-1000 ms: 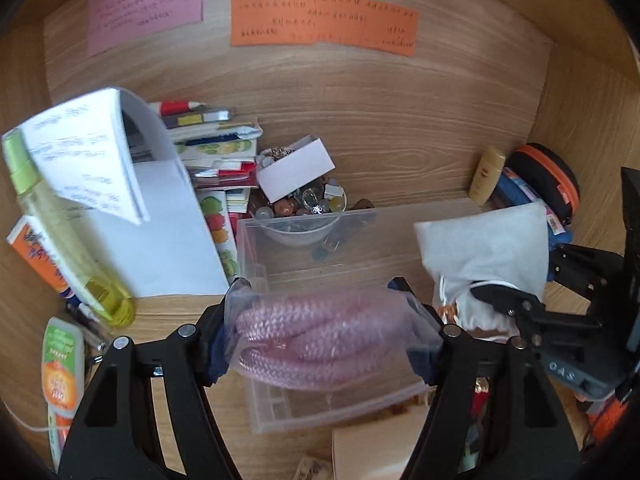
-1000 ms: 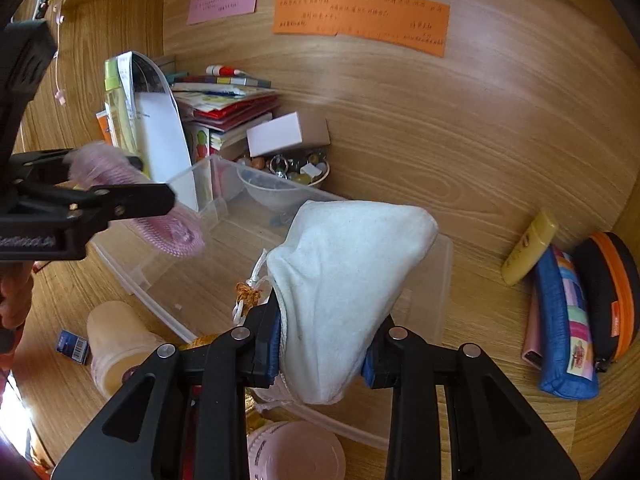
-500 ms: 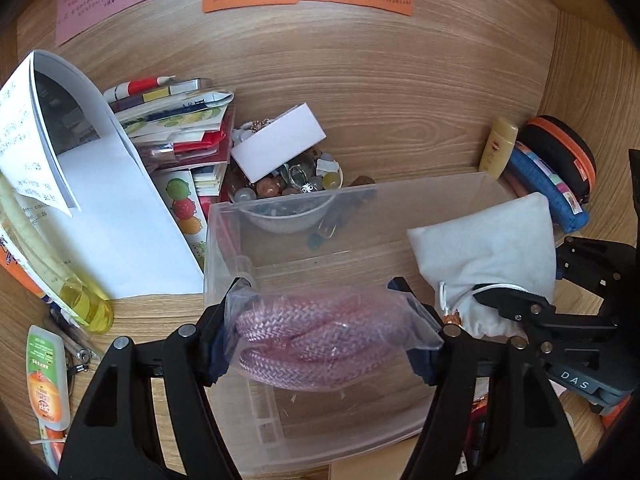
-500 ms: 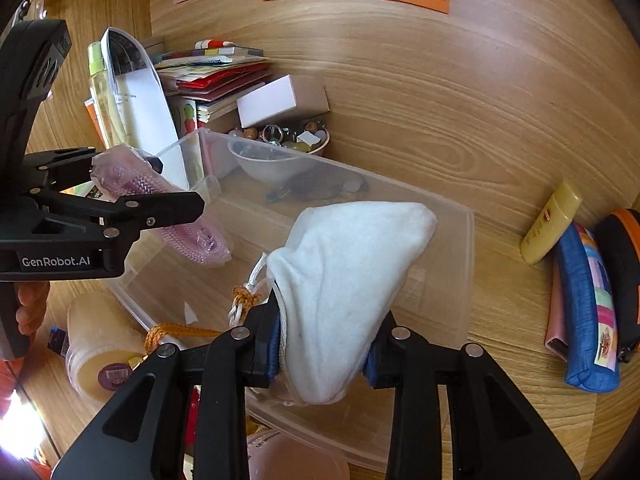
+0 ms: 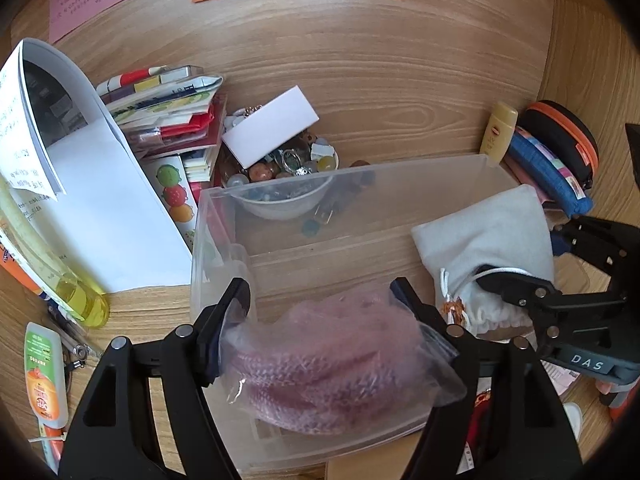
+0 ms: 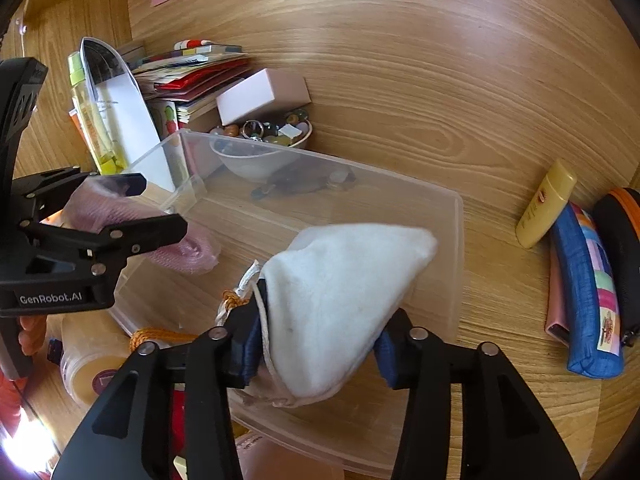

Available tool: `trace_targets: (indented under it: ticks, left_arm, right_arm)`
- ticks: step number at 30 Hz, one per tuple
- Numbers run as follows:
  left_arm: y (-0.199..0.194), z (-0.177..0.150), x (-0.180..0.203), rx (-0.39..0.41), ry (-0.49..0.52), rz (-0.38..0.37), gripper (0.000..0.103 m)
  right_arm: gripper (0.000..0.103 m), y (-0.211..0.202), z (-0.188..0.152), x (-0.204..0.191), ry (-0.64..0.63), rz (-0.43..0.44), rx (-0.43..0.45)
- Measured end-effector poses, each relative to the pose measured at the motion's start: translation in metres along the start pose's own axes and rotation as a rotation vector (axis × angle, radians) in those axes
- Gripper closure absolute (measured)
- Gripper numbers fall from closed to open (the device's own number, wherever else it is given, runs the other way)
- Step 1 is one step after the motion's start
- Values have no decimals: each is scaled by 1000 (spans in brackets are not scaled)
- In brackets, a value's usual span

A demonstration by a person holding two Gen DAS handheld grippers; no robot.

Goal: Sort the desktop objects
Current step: 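Carry the pink rope bag and white pouch over the clear plastic box, then release the rope bag and pouch into the clear box with both tools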

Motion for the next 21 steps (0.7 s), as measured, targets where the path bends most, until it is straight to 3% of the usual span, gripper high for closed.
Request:
trace_targets:
  ticks: [4, 5, 11, 21]
  left_arm:
    - [-3, -1, 2, 3, 7, -17, 22]
    - [-4, -2, 3, 5, 8, -21, 22]
    - [-15, -2, 3, 24, -2, -20, 16]
    - [-40, -5, 3, 63, -9, -17, 14]
  right_arm:
    - [35, -7, 0, -1, 4, 8, -2]
    - [33, -8, 0, -2, 3, 16, -8]
    - [32, -18, -4, -8, -39, -17, 2]
    - [25, -47, -11, -6, -30, -12, 39]
Point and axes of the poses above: each gripper's, at about its wrist camera, not at the fingertips, and y roughly the way its jaws point, x to its right, z to its top, the point moved 4 cm from there along y, roughly the way its jaws point, and after that the axes turned 9 degrees about y, right-handed, at the moved point
